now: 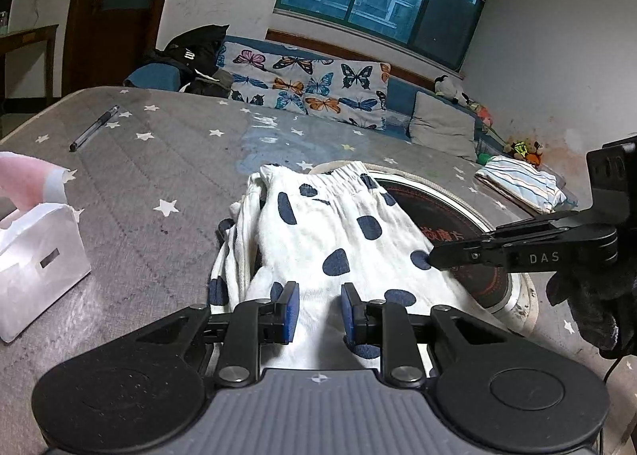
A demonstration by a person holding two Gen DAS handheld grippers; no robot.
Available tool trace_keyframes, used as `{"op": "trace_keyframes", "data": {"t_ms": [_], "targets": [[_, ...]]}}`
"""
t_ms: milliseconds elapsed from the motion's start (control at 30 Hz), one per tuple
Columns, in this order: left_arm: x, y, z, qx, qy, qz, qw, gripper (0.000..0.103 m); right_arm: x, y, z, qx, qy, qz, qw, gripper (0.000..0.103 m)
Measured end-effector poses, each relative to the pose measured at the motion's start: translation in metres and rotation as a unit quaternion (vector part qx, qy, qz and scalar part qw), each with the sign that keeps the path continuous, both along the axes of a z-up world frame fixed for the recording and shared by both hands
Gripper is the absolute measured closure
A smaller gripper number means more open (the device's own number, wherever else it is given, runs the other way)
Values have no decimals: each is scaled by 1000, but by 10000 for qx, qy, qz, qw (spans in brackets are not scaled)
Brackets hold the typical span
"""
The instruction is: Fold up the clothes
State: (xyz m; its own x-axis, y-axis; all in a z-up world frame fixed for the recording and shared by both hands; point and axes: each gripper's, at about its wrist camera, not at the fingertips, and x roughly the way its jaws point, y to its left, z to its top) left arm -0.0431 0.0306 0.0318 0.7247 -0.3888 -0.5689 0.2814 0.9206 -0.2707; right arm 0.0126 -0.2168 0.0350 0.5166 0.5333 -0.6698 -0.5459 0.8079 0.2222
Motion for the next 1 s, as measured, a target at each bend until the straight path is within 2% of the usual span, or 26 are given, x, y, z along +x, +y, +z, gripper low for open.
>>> {"op": "trace_keyframes", "data": {"t_ms": [233,467,567,733,867,900,933,1000], "targets": [[-2,-4,9,73,-100,-40,9999,77,-25,-6,17,216,168,304,9992,92],[-4,-8,7,209,-115,-35,9997,77,-59,2,7,85,359,622,9974,90],[-4,-9,6,259,-121,-17,9996,77,-64,0,4,75,373,598,9975,98],[-3,-9,3,317,-113,19,9994,77,-66,-11,5,140,406,481,9979,98],[-4,-10,4,327,-117,16,9994,76,-67,-23,8,401,550,419,9968,91],[-5,-11,5,330,-121,12,9994,75,-70,-24,8,444,577,453,9963,87],[-6,-12,6,325,-130,6,9994,73,-73,-25,9,473,598,487,9959,76],[-9,-13,7,324,-158,-21,9993,72,-78,-24,7,426,592,554,9958,74]]}}
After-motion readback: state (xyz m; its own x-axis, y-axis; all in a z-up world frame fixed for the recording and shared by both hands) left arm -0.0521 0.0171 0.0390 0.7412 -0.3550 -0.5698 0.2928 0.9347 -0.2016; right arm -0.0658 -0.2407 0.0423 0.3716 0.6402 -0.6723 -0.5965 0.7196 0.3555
